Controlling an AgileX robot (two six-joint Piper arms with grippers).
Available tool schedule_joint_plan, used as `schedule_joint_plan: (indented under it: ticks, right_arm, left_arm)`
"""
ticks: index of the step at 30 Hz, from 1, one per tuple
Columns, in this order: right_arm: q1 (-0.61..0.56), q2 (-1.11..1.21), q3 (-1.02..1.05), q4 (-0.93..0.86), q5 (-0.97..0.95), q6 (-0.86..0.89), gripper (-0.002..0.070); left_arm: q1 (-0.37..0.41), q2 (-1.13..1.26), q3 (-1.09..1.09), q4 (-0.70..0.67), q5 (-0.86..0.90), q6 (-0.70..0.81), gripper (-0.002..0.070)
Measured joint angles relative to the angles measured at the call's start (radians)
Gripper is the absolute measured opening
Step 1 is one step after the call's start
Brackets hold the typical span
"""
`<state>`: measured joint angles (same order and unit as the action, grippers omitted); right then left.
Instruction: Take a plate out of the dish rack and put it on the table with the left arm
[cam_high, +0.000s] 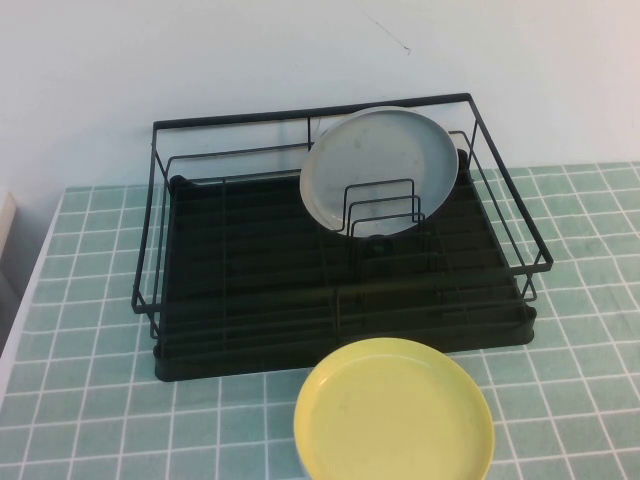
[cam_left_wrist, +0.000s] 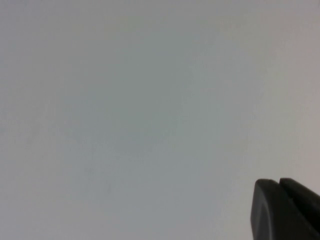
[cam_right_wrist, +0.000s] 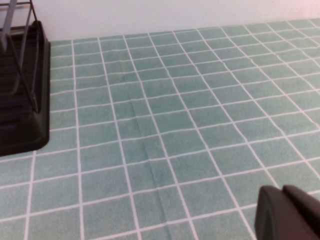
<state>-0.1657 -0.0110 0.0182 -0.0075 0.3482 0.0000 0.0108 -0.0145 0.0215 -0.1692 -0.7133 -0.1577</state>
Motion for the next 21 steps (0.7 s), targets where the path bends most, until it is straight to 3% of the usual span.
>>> schedule_joint_plan:
  ticks: [4,6,14,21]
  right_arm:
    - [0.000,0.000,0.000,0.000,0.000,0.000,-0.0002]
    - [0.000,0.000,0.000,0.000,0.000,0.000,-0.0002]
    - [0.000,0.000,0.000,0.000,0.000,0.000,-0.0002]
    - [0.000,0.000,0.000,0.000,0.000,0.000,-0.0002]
  left_arm:
    - [0.000,0.000,0.000,0.000,-0.156,-0.053,-0.0003]
    - [0.000,0.000,-0.023,0.000,-0.135,-0.076,-0.0003]
    - [0.000,0.017,-0.375,0.102,0.198,-0.090,-0.0003]
    - [0.000,0.216,-0.646,0.218,0.510,-0.093,-0.0003]
